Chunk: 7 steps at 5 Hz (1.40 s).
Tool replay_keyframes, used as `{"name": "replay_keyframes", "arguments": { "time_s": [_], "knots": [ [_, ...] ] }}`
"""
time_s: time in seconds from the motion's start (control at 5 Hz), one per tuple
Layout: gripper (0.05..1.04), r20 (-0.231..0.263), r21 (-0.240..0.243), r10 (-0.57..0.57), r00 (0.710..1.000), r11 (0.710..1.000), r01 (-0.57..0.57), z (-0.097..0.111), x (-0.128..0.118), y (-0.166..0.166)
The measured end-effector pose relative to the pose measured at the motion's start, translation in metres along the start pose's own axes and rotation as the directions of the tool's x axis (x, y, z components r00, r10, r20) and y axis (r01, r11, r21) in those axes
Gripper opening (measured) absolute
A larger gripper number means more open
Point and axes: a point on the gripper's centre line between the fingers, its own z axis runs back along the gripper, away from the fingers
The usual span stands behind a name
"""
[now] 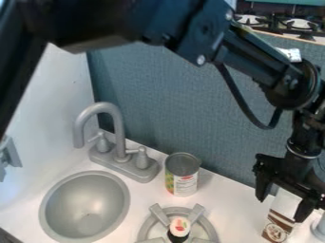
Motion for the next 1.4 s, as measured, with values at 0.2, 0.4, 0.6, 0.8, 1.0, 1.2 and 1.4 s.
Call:
{"name": "replay_keyframes", "arguments": {
  "time_s": [0.2, 0.4, 0.6, 0.8, 1.0, 1.2, 1.4],
  "knots": [
    [1.002, 0.003, -0.001, -0.018, 1.000, 1.000, 0.018, -0.004, 0.007, -0.002],
    [1.002, -0.015, 0.003, -0.009, 1.000, 1.000, 0.009, -0.010, 0.012, -0.004],
    [1.002, -0.030, 0.017, 0.005, 1.000, 1.000, -0.005, -0.013, 0.017, -0.005],
    [1.002, -0.044, 0.031, 0.017, 0.999, 0.999, -0.016, -0.019, 0.020, -0.004],
    [0.966, -0.058, 0.035, 0.023, 0.998, 0.999, -0.021, -0.025, 0.023, -0.004],
    [0.802, -0.046, 0.012, 0.024, 0.999, 1.000, -0.023, -0.025, 0.026, -0.008],
    [0.802, -0.028, 0.009, 0.040, 0.999, 0.999, -0.040, -0.026, 0.021, -0.006]
  ]
}}
